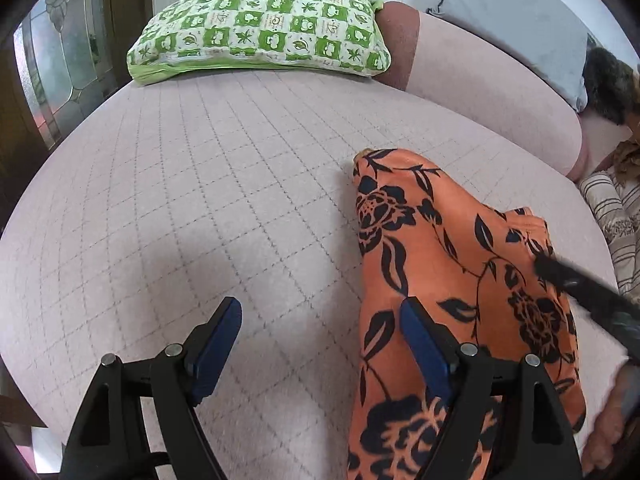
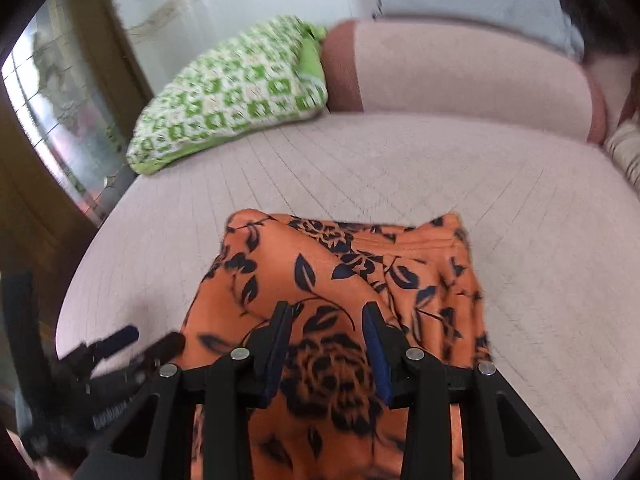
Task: Fold small clothes
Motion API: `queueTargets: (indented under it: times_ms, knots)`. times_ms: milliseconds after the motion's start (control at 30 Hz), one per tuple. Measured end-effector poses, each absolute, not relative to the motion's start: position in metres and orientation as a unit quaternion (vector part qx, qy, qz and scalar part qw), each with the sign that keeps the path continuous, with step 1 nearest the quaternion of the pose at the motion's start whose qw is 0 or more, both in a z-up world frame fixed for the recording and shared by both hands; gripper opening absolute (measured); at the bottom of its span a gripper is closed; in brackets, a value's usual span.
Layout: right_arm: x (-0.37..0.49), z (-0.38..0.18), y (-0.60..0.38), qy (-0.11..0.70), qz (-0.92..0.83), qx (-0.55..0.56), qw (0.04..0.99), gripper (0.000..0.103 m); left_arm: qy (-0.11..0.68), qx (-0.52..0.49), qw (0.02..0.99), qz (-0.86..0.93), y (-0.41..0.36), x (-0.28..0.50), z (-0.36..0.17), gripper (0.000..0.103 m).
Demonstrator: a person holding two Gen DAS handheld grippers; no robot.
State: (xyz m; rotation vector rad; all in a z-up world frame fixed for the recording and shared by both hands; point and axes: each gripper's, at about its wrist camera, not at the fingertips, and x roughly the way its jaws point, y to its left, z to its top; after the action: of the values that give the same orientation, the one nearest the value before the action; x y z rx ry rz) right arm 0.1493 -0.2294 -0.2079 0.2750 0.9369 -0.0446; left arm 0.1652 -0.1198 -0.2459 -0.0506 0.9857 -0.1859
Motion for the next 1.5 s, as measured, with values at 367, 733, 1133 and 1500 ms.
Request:
queueTargets:
  times_ms: [367, 733, 1133, 1500]
  knots:
    - [0.128, -0.229, -0.245, 0.459, -0.036, 0.153, 0.875, 0.039, 0.443, 0.003, 0.892, -0.091, -0.126, 0.150, -0.233, 0.082]
    - [0.054, -0.240, -0.221, 0.472, -0.035, 0.087, 0.876, 0.040, 0.431, 0.017, 0.898, -0.085, -0.135, 0.135, -0.236, 0.082]
    - [0.005, -0.165, -0.226, 0.376, -0.028, 0.111, 0.920, 0.054, 0.376, 0.027, 0.923, -0.078, -0.118, 0.074, -0.179, 0.082]
    - [-0.028, -0.127, -0.229, 0.332, -0.020, 0.132, 0.934, 0.054, 0.338, 0.037, 0.935, -0.095, -0.123, 0.022, -0.130, 0.082]
